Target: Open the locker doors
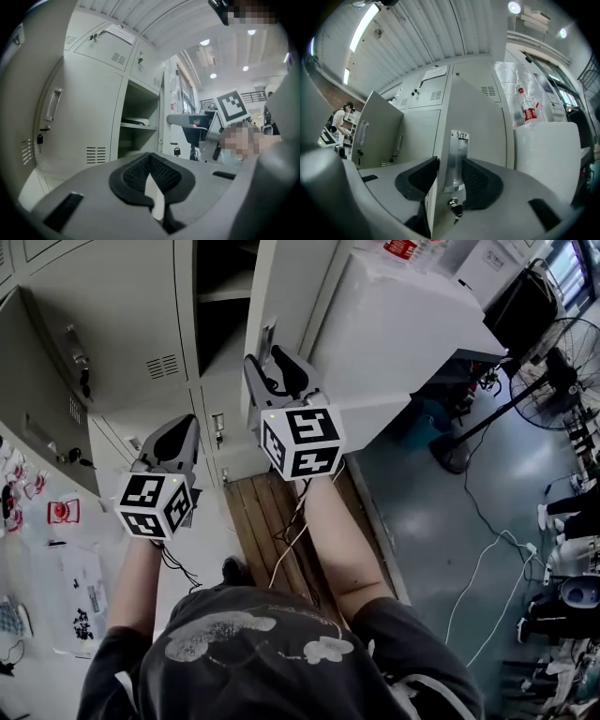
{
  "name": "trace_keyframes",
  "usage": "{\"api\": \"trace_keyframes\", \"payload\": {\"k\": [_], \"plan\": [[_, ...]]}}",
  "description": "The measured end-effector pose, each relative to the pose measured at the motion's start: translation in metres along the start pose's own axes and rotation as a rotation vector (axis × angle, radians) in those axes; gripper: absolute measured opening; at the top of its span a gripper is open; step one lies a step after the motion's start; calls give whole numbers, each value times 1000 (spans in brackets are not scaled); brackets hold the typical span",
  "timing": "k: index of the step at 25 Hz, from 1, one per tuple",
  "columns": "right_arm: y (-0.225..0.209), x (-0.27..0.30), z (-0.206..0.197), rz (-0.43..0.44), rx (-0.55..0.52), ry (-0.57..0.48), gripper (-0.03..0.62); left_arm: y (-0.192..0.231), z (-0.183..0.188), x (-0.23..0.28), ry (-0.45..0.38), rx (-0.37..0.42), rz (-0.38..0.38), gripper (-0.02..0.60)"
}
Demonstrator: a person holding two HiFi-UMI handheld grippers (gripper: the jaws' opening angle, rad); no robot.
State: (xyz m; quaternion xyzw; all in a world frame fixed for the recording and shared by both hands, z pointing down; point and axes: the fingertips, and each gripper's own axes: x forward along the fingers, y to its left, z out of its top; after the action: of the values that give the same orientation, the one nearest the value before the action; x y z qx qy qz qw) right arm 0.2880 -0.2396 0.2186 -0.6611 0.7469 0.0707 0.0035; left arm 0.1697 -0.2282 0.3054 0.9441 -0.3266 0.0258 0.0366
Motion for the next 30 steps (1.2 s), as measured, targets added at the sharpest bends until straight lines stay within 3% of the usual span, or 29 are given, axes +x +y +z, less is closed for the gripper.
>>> {"api": "trace_keyframes", "payload": {"k": [5, 11, 30], "plan": [[-4, -21, 3, 0, -48, -3, 120, -23, 3, 2, -5, 11, -30, 8], [-18, -46, 3, -27, -48, -3, 92, -45, 3, 5, -4, 17, -63, 8], [-89, -110, 0, -191, -5, -7, 72, -104, 12, 20, -19, 30, -167, 8]]}}
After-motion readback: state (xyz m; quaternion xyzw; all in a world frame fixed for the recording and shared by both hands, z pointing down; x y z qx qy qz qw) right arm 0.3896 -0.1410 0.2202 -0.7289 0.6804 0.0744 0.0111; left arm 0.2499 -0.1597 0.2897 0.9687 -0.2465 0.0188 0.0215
